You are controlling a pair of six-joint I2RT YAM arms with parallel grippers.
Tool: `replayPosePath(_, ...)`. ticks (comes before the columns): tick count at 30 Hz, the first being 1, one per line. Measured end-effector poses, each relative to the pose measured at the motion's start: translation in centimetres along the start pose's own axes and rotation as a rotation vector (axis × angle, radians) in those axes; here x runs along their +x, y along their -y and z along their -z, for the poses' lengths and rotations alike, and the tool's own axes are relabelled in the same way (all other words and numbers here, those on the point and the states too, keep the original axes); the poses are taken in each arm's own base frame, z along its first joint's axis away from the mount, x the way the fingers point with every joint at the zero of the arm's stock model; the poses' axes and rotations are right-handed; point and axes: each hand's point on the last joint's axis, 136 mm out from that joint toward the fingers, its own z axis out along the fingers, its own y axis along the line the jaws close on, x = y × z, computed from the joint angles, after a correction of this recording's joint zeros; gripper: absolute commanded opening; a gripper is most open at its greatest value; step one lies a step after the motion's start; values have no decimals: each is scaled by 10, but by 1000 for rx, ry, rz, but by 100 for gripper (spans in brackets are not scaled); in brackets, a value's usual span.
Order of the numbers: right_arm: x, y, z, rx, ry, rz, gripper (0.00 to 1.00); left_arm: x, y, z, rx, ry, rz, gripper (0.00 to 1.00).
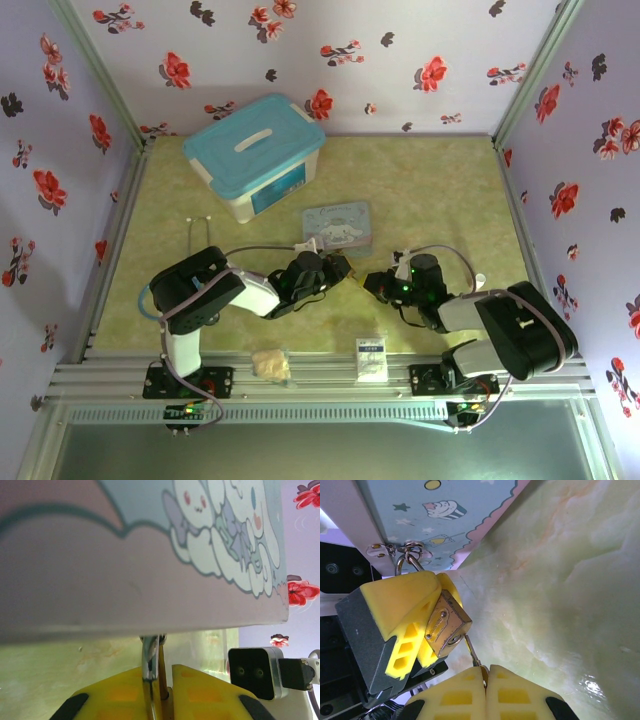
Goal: Unlock a padlock with a key
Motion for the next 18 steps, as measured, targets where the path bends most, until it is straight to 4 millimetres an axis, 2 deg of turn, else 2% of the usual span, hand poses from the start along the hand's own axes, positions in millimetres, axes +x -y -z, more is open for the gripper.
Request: replayPosePath(18, -6, -1, -2, -47, 23, -26, 0, -3, 0, 0, -3, 9, 10, 0)
